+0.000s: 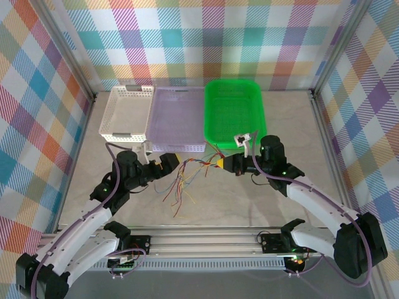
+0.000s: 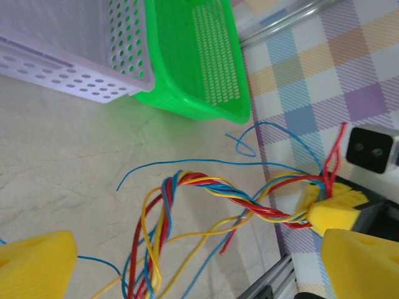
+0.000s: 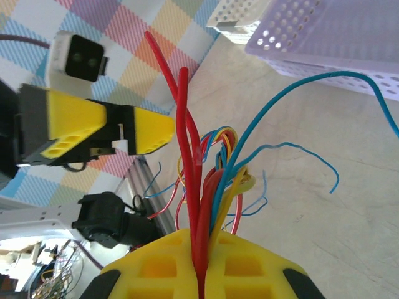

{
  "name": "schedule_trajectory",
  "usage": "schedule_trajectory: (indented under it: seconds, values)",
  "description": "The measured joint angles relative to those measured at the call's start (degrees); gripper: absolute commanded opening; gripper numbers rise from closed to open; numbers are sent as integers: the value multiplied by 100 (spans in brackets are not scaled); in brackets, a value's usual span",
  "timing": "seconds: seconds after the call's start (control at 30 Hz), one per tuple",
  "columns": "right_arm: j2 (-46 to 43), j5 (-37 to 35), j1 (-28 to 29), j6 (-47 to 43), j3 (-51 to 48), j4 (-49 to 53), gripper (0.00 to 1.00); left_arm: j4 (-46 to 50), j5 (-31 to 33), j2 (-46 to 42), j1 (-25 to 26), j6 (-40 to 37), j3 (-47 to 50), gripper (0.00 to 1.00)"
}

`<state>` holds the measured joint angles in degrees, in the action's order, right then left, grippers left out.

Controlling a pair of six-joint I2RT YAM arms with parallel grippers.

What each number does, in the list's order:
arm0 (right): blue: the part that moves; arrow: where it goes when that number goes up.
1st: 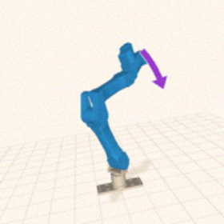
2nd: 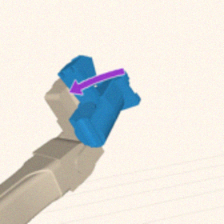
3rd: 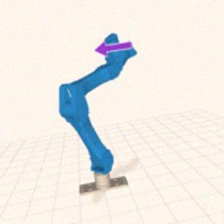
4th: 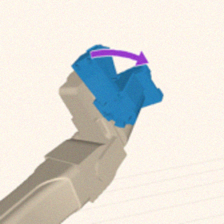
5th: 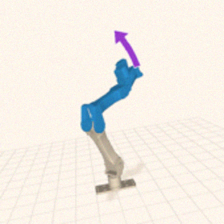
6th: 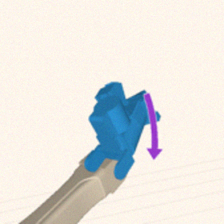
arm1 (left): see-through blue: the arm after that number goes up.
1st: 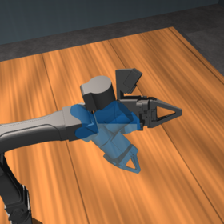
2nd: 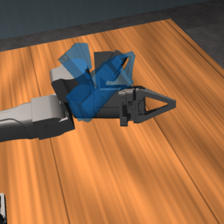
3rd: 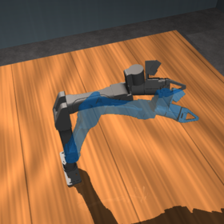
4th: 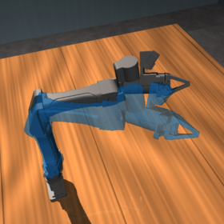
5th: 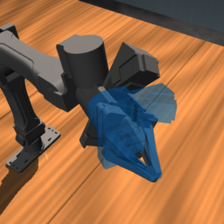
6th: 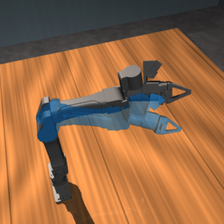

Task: Untangle the cables

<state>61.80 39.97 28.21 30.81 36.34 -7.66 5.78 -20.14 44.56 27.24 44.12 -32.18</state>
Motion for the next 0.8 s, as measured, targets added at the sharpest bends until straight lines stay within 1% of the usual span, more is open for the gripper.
schedule_trajectory:
  seconds: [0.27, 0.57, 0.8]
  values:
    - [42, 507, 0, 2, 76, -170, 0, -90, -90, 81, 2, -175, 221, 100]
    - [271, 804, 0, 133, 83, -433, 0, -660, -603, 111, 118, -125, 490, 100]
    - [334, 957, 0, 286, 87, -695, 0, -898, -791, 107, 365, -129, 494, 94]
